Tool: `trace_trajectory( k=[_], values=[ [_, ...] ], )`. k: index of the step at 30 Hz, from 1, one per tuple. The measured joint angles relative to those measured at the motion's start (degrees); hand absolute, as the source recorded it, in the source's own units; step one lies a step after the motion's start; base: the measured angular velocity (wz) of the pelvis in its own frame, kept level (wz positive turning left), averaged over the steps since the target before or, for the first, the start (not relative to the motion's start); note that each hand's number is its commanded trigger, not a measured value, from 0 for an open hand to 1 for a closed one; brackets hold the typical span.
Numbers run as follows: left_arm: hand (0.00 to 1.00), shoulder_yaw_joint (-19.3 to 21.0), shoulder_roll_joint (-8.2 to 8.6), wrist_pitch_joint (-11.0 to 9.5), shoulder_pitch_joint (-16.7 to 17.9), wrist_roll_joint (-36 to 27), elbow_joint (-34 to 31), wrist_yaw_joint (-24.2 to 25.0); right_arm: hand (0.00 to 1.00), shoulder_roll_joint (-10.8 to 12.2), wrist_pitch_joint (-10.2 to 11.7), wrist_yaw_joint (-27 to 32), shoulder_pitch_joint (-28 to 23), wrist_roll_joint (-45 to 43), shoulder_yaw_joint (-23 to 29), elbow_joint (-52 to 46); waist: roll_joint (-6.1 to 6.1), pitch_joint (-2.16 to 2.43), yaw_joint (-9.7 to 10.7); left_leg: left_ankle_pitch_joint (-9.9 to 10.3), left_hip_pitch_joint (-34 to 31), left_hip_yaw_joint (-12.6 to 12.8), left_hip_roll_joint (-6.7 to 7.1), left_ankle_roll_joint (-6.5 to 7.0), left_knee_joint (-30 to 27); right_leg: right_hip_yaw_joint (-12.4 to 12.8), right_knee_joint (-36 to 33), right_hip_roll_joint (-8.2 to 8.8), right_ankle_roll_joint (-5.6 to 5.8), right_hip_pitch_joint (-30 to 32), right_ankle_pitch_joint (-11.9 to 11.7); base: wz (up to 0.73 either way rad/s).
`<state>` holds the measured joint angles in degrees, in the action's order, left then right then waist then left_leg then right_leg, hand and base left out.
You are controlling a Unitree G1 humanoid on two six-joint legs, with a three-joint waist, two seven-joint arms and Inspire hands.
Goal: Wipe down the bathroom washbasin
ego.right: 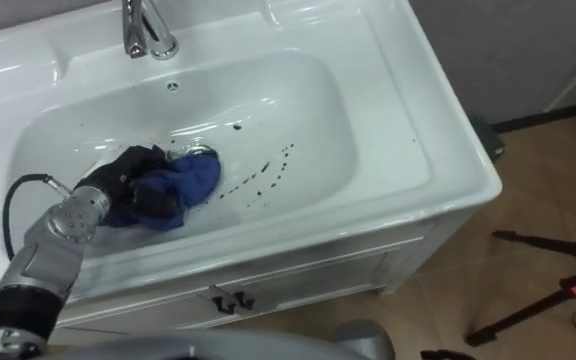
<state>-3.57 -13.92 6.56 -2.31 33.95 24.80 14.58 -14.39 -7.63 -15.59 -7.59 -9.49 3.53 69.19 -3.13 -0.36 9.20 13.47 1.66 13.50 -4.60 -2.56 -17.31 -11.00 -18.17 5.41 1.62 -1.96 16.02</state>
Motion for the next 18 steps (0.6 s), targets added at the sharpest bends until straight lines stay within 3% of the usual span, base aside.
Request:
trace_trajectory(
  k=[5, 7, 11, 18],
  values=[
    [1.0, -1.16, -0.02, 0.21, -0.82, 0.06, 0.03, 1.18, 0.0, 0.02, -0.65, 0.65, 0.27, -0.24, -0.12, 0.17, 0.15, -0.06, 0.0, 0.0, 0.05, 1.51, 0.04, 0.0, -0.06, 0.0, -0.62, 0.4, 0.14, 0.29, 0.31, 0.0],
    [1.0, -1.66, -0.06, 0.73, -0.89, -0.1, -0.55, 1.35, 0.0, 0.0, -1.23, 0.67, 0.8, -0.17, -0.21, 0.15, 0.23, -0.09, 0.0, 0.0, 0.04, 3.25, -0.01, 0.01, 0.04, 0.22, -0.87, 0.58, 0.23, 0.66, 0.39, -0.02],
    [1.0, -4.01, 0.08, 1.87, -1.14, -0.54, -2.3, 1.61, 0.0, 0.02, -1.23, 0.56, 1.64, 0.06, -2.44, 0.52, 0.85, -0.12, 0.46, 0.0, -0.07, 3.58, 0.0, 0.01, 0.11, 0.23, -0.78, 0.62, 0.28, 0.75, 0.4, 0.0],
    [1.0, -6.24, 2.5, 1.83, -2.54, 0.48, -2.99, 1.89, 0.0, 0.48, -1.23, 0.59, 2.89, -0.08, -2.6, 1.95, 1.83, -0.56, 2.26, 0.0, 0.4, 3.9, -0.03, 0.01, 0.14, 0.55, -0.67, 0.57, 0.3, 0.48, 0.39, -0.03]
  ],
)
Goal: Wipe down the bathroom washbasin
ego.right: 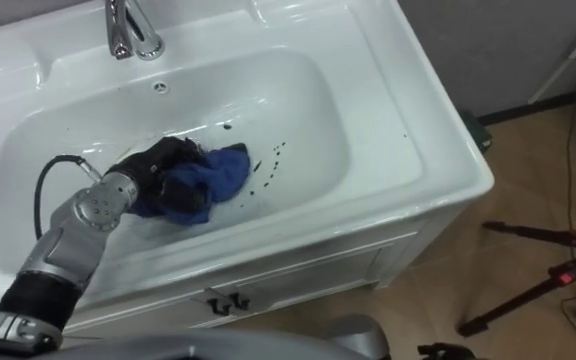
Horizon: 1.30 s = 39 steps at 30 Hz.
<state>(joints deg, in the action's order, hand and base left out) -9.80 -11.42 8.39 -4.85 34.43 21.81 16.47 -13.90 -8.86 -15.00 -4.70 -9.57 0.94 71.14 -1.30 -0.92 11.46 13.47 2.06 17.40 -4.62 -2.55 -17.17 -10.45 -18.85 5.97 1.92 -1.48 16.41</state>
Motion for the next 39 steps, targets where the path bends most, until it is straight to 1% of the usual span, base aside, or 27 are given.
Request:
trace_trajectory(
  k=[1, 3, 5, 9, 10, 14, 16, 19, 21, 24, 26, 28, 30, 33, 39],
  values=[
    [1.0, -0.28, 0.51, 0.0, -0.18, -0.04, 0.0, -0.02, 0.0, 0.1, -0.07, 0.08, 0.02, 0.28, -0.13, -0.01, 0.09, -0.06, 0.0, 0.0, 0.12, 0.42, -0.02, 0.0, 0.04, 0.46, 0.05, -0.05, 0.0, 0.1, 0.0, -0.15],
    [1.0, -1.01, 0.47, 0.03, -0.68, -0.11, 0.07, -0.03, 0.0, 0.27, -0.59, 0.37, 0.02, 0.58, -0.44, -0.12, 0.21, -0.13, 0.05, 0.0, 0.3, 0.91, 0.0, 0.0, 0.13, 0.98, 0.08, -0.04, 0.03, 0.16, -0.01, -0.12],
    [1.0, -1.79, 0.48, 0.13, -1.55, -0.06, 0.23, -0.01, 0.0, 0.46, -0.75, 0.62, 0.17, 0.21, -1.77, -0.06, 0.39, -0.22, 0.53, 0.0, 0.23, 1.0, 0.04, 0.0, 0.16, 1.08, 0.19, -0.03, 0.14, 0.16, -0.08, -0.02],
    [1.0, -2.36, 0.77, 0.32, -2.66, -0.07, 0.66, -0.01, 0.0, 0.67, -1.25, 0.27, 0.11, 0.03, -1.9, -0.09, 0.48, -0.27, 1.5, 0.0, -0.06, 1.27, 0.07, 0.0, 0.13, 1.37, 0.25, -0.04, 0.23, 0.48, -0.08, 0.0],
    [1.0, -2.47, 0.78, 0.51, -3.01, -0.13, 0.65, -0.01, 0.0, 0.67, -1.34, 0.28, 0.09, 0.18, -1.93, 0.03, 0.43, -0.25, 2.1, 0.0, -0.52, 1.28, 0.04, 0.0, -0.24, 1.22, 0.35, -0.04, 0.26, 0.57, -0.08, 0.09],
    [1.0, -3.82, 1.17, 1.61, -4.09, -0.56, 0.63, -0.04, 0.0, 0.64, -2.37, 0.52, -0.33, 0.46, -1.81, 0.06, 0.0, 0.0, 2.85, 0.0, -0.49, 1.54, 0.04, 0.0, -0.22, 1.76, 0.02, -0.04, 0.25, 1.04, -0.11, -0.07],
    [1.0, -4.08, 1.32, 1.63, -4.35, -2.79, 0.8, -0.04, 0.0, 0.66, -2.47, 0.42, -0.43, 0.48, -1.77, 0.15, -0.24, 0.12, 4.46, 0.0, -0.41, 1.64, 0.02, 0.0, -0.23, 1.76, -0.07, -0.02, 0.23, 0.98, -0.14, 0.0],
    [1.0, -4.06, 1.65, 1.62, -5.84, -5.19, 2.84, -0.04, 0.0, 0.66, -2.48, 0.43, -0.97, 0.47, -1.74, 0.17, -0.31, 0.11, 5.67, 0.0, 0.0, 2.05, -0.03, 0.0, -0.21, 1.69, -0.15, -0.01, 0.23, 0.67, -0.14, 0.0],
    [1.0, -4.04, 1.72, 1.62, -5.97, -6.21, 3.56, -0.08, 0.0, 0.67, -2.5, 0.45, -1.31, 0.47, -1.72, 0.18, -0.31, 0.11, 5.82, 0.01, 0.55, 2.92, -0.12, 0.01, -0.22, 1.93, -0.05, -0.01, 0.23, 0.26, -0.15, -0.08],
    [1.0, -4.02, 1.8, 1.61, -6.07, -7.99, 3.87, -0.09, 0.0, 0.81, -2.49, 0.45, -1.47, 0.47, -1.74, 0.18, -0.35, 0.09, 6.14, 0.01, 0.6, 3.04, -0.11, 0.01, -0.23, 2.12, -0.01, -0.01, 0.27, 0.28, -0.23, -0.02],
    [1.0, -4.04, 2.01, 1.61, -6.14, -8.09, 3.81, -0.18, 0.0, 0.81, -2.48, 0.48, -1.33, 0.5, -1.8, 0.17, -0.39, 0.07, 6.14, 0.01, 0.6, 3.4, -0.13, 0.01, -0.24, 2.38, -0.03, -0.01, 0.3, 0.42, -0.25, -0.04],
    [1.0, -4.16, 2.6, 1.61, -6.15, -8.1, 3.57, -0.63, 0.0, 0.81, -2.45, 0.56, -1.02, 0.49, -1.8, 0.17, -0.56, -0.02, 6.16, 0.02, 0.6, 3.85, -0.19, 0.04, -0.27, 2.49, 0.0, 0.0, 0.38, 0.47, -0.29, 0.0],
    [1.0, -4.3, 3.1, 1.6, -6.15, -8.15, 3.53, -1.19, 0.0, 0.81, -2.44, 0.61, -0.85, 0.51, -1.9, 0.16, -0.73, -0.06, 6.09, 0.03, 0.59, 3.89, -0.19, 0.05, -0.27, 2.49, -0.04, 0.0, 0.39, 0.48, -0.3, 0.0],
    [1.0, -5.41, 3.12, 1.59, -6.14, -10.36, 3.14, -2.34, 0.0, 0.8, -2.22, 0.88, -0.8, 1.54, -2.12, 0.13, -0.81, -0.07, 6.03, 0.03, 0.57, 3.84, -0.2, 0.05, -0.27, 2.45, -0.18, 0.01, 0.39, 0.54, -0.3, 0.0],
    [1.0, -7.04, 3.34, 1.14, -6.15, -11.5, 1.06, -2.93, 0.0, 0.8, -1.0, 1.17, -0.79, 2.41, -2.28, 0.23, -0.72, -0.11, 6.01, 0.03, 0.51, 3.8, -0.18, 0.05, -0.23, 2.52, -0.37, 0.03, 0.38, 0.74, -0.3, -0.01]
  ],
)
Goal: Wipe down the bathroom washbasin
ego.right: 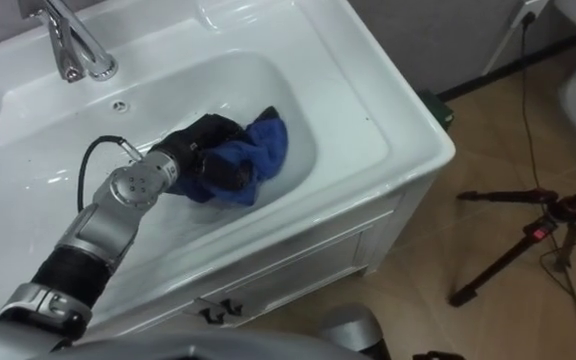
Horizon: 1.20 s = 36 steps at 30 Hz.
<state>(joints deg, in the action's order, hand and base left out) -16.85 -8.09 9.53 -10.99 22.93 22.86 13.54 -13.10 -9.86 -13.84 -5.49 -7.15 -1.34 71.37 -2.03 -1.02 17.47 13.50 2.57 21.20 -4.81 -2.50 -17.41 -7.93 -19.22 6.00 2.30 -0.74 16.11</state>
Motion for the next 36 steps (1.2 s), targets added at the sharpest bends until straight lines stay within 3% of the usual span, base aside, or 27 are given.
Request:
trace_trajectory(
  k=[11, 15, 20, 22, 30, 36],
  values=[
    [1.0, -0.34, 0.48, -0.26, -0.02, -0.15, 0.32, -1.51, 0.0, 0.05, 0.2, 0.06, -0.14, 0.11, -0.2, -0.07, 0.25, -0.07, -0.12, 0.0, -0.48, -0.63, 0.06, 0.01, -0.08, -0.01, -0.38, -0.01, -0.04, 0.54, 0.01, 0.0],
    [1.0, -0.09, 0.54, -1.44, -0.08, 0.36, 1.45, -1.47, 0.0, 0.12, -0.77, 0.44, -0.48, -0.23, 0.38, -0.15, 0.45, -0.12, -0.71, 0.0, -0.39, -0.62, 0.06, 0.0, 0.21, 0.0, -0.39, -0.07, -0.05, 0.61, 0.03, 0.0],
    [1.0, -0.11, 0.05, -1.52, 0.36, 0.45, 1.83, -1.22, 0.0, 0.1, -2.32, 0.58, -0.98, -0.54, 0.81, -1.74, 0.94, -0.02, -1.41, 0.0, -0.15, -0.2, 0.06, 0.0, 0.28, 0.26, -0.15, -0.13, -0.04, 0.41, 0.03, -0.03],
    [1.0, -0.11, 0.13, -3.4, 0.87, 1.7, 3.84, -1.24, 0.0, 0.1, -2.7, 0.41, -1.3, -1.93, 1.02, -2.23, 0.94, 0.0, -2.48, 0.0, 0.86, -0.17, 0.07, -0.01, 0.89, 0.35, 0.55, -0.35, -0.04, -0.6, -0.04, -0.02],
    [1.0, 2.52, 0.1, -7.63, 4.17, 7.11, 4.74, -1.6, 0.0, 0.12, -2.61, -0.53, -1.36, -7.08, 3.06, -3.73, 0.76, 0.17, -6.17, -0.02, 1.56, 0.19, 0.08, -0.02, 2.05, 0.52, 0.68, -0.59, -0.14, -0.6, -0.09, -0.02],
    [1.0, 5.58, -0.38, -7.68, 5.98, 12.07, 5.35, -2.77, 0.0, -0.04, -2.73, -0.58, -1.34, -8.78, 5.15, -4.69, -0.08, 0.79, -7.02, -0.04, 1.53, -0.07, 0.07, -0.07, 2.24, 0.29, 0.61, -0.71, -0.2, -0.69, -0.05, 0.02]
  ],
)
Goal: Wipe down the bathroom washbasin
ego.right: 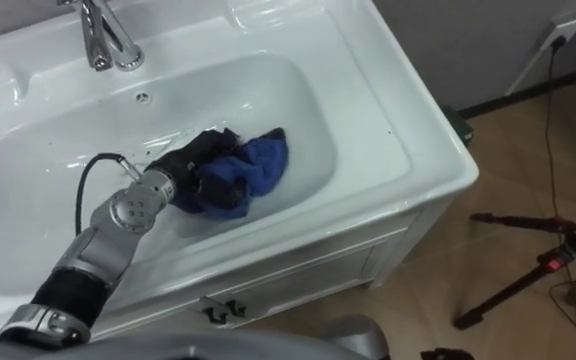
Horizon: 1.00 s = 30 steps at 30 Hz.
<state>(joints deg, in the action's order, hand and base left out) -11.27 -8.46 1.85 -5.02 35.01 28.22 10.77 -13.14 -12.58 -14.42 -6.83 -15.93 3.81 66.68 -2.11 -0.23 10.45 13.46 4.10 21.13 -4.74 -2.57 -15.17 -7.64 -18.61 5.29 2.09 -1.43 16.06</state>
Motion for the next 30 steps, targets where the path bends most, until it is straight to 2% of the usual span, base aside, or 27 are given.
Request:
trace_trajectory(
  k=[2, 3, 4, 5, 6, 7, 8, 10, 13, 18, 23, 28, 30],
  values=[
    [1.0, 1.55, -0.68, 0.0, 1.18, 3.32, 0.18, -1.18, 0.0, 0.06, -0.02, -0.09, -0.01, -2.45, 0.74, 0.0, -0.12, 0.1, -0.11, -0.11, 0.77, 0.11, 0.0, -0.18, 0.7, 0.19, 0.1, -0.19, -0.09, -0.4, -0.01, -0.05],
    [1.0, 2.56, -1.67, 0.01, 2.02, 5.35, 0.42, -2.06, 0.0, 0.07, -0.09, -0.1, -0.02, -3.04, 1.96, 0.0, -0.11, 0.2, -0.18, -0.15, 1.13, 0.13, -0.09, -0.25, 0.8, 0.21, 0.29, -0.32, -0.17, -0.74, -0.04, -0.07],
    [1.0, 3.49, -3.44, 0.02, 3.22, 7.07, 0.42, -3.2, 0.0, -0.03, -0.55, -0.09, -0.14, -3.14, 3.15, -0.16, -0.23, 0.39, -0.23, -0.19, 1.16, 0.15, -0.27, -0.33, 0.8, 0.24, 0.59, -0.52, -0.39, -0.83, -0.17, -0.07],
    [1.0, 3.83, -4.48, 0.04, 3.78, 8.06, 0.42, -3.87, 0.0, -0.07, -0.85, -0.12, -0.15, -3.26, 3.68, -0.35, -0.31, 0.44, -0.22, -0.22, 1.13, 0.16, -0.4, -0.38, 0.8, 0.24, 0.82, -0.66, -0.53, -0.86, -0.28, -0.07],
    [1.0, 4.81, -6.57, 0.26, 4.84, 10.42, 0.44, -5.04, 0.0, -0.18, -1.25, -0.18, -0.14, -4.06, 4.48, -0.67, -0.42, 0.51, -0.3, -0.28, 1.08, 0.21, -0.62, -0.49, 0.81, 0.24, 0.9, -0.85, -0.68, -0.76, -0.38, -0.05],
    [1.0, 6.03, -7.86, 1.0, 5.95, 13.4, 0.53, -6.16, 0.0, -0.45, -1.24, -0.16, -0.14, -4.76, 5.0, -0.78, -0.65, 0.67, -0.53, -0.36, 1.08, 0.29, -0.76, -0.62, 0.82, 0.25, 0.91, -0.97, -0.78, -0.67, -0.44, -0.05],
    [1.0, 6.3, -8.5, 1.42, 6.42, 14.86, 0.74, -6.91, 0.0, -0.66, -1.23, -0.16, -0.14, -4.92, 5.12, -0.79, -0.82, 0.78, -0.78, -0.39, 1.13, 0.33, -0.8, -0.67, 0.87, 0.28, 0.93, -1.02, -0.83, -0.65, -0.46, -0.05],
    [1.0, 6.68, -10.37, 3.33, 8.46, 20.17, 1.25, -9.37, 0.0, -1.69, -1.01, -0.16, -0.01, -4.93, 6.24, -0.93, -1.79, 1.32, -1.46, -0.6, 1.62, 0.53, -0.79, -0.97, 1.78, 0.45, 1.01, -1.19, -0.94, -0.69, -0.53, -0.04],
    [1.0, 6.91, -10.86, 5.15, 9.88, 26.71, 2.06, -11.61, 0.0, -3.58, 0.33, -0.6, 0.08, -4.44, 7.31, -1.74, -3.19, 1.39, -1.85, -0.64, 1.61, 0.4, -0.8, -1.0, 1.71, 0.46, 0.96, -1.17, -0.98, -0.74, -0.55, 0.0],
    [1.0, 6.67, -10.86, 5.58, 10.61, 33.33, 2.12, -11.82, 0.0, -4.63, 1.92, -0.65, 0.04, -4.25, 10.07, -1.61, -4.2, 1.28, -1.56, -0.95, 1.58, 0.2, -0.85, -1.06, 1.76, 0.46, 0.89, -1.18, -1.12, -0.65, -0.51, 0.0],
    [1.0, 6.68, -11.23, 5.59, 10.73, 33.36, 2.45, -11.77, 0.0, -5.05, 2.65, -0.59, -0.4, -4.28, 10.99, -1.18, -4.84, 1.16, -1.57, -0.95, 1.49, 0.18, -0.89, -1.06, 1.65, 0.45, 0.81, -1.18, -1.2, -0.6, -0.48, -0.01],
    [1.0, 6.68, -13.35, 5.59, 10.7, 33.34, 3.05, -11.74, 0.0, -5.16, 3.95, 1.28, 0.21, -2.05, 10.95, -0.58, -5.56, 1.01, -2.6, -0.94, 1.49, 0.19, -1.13, -1.07, 1.42, 0.55, 0.75, -1.39, -1.37, -0.52, -0.47, -0.01],
    [1.0, 6.69, -13.59, 5.58, 10.63, 33.34, 3.18, -11.82, 0.0, -5.31, 3.88, 1.28, 0.58, -2.06, 10.95, -0.07, -5.94, 0.86, -2.96, -0.94, 1.5, 0.19, -1.15, -1.07, 1.41, 0.63, 0.62, -1.41, -1.43, -0.44, -0.43, 0.0]
  ],
)
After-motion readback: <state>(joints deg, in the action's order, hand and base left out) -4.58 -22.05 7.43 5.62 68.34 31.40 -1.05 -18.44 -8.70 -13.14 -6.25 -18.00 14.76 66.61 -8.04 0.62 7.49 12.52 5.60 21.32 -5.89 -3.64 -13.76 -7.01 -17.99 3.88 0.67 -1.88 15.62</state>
